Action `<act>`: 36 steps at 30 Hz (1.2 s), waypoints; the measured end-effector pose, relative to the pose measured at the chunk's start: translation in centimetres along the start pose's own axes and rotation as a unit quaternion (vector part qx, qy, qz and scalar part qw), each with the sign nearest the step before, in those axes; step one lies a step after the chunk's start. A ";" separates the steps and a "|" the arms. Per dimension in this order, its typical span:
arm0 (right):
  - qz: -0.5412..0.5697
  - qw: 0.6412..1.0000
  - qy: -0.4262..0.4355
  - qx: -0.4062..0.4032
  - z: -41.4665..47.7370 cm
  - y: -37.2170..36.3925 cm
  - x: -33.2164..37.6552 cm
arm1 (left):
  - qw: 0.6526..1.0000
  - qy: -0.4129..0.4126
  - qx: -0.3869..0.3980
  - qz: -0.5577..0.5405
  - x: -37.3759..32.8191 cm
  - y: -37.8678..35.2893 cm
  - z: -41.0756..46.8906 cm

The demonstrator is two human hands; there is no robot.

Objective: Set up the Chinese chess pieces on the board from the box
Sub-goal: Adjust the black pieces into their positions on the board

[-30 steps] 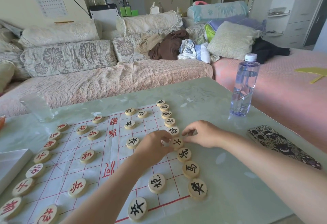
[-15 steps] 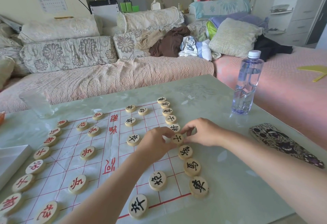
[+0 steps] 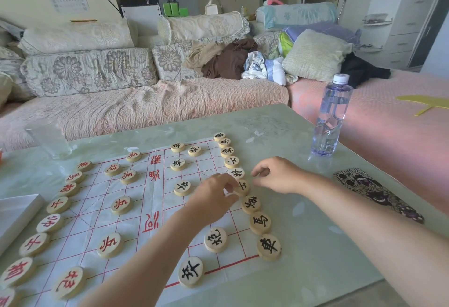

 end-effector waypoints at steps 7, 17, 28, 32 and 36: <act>0.025 0.995 -0.097 -0.024 -4.7 -1.9 -0.3 | 1.000 -0.015 0.023 0.015 -1.3 -0.7 -1.4; -0.131 0.980 -0.124 -0.088 -6.9 -1.6 3.1 | 0.999 0.013 0.032 0.023 -0.7 -0.9 -2.1; 0.065 0.994 -0.084 -0.031 -5.4 -3.5 1.5 | 0.998 -0.003 0.034 0.046 -0.9 -1.2 -2.5; 0.092 0.992 -0.083 -0.023 -4.4 -3.7 0.7 | 0.999 0.003 0.024 0.037 -0.7 -1.1 -2.4; 0.117 0.989 -0.075 -0.042 -3.9 -3.3 0.2 | 1.000 0.003 0.016 0.025 -0.6 -1.1 -2.4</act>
Point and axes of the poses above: each hand's wrist, its own z-axis towards the middle knuckle, its own y-axis out of the back of the hand, x = y × z, the point moved 9 cm from there along z, towards the middle knuckle
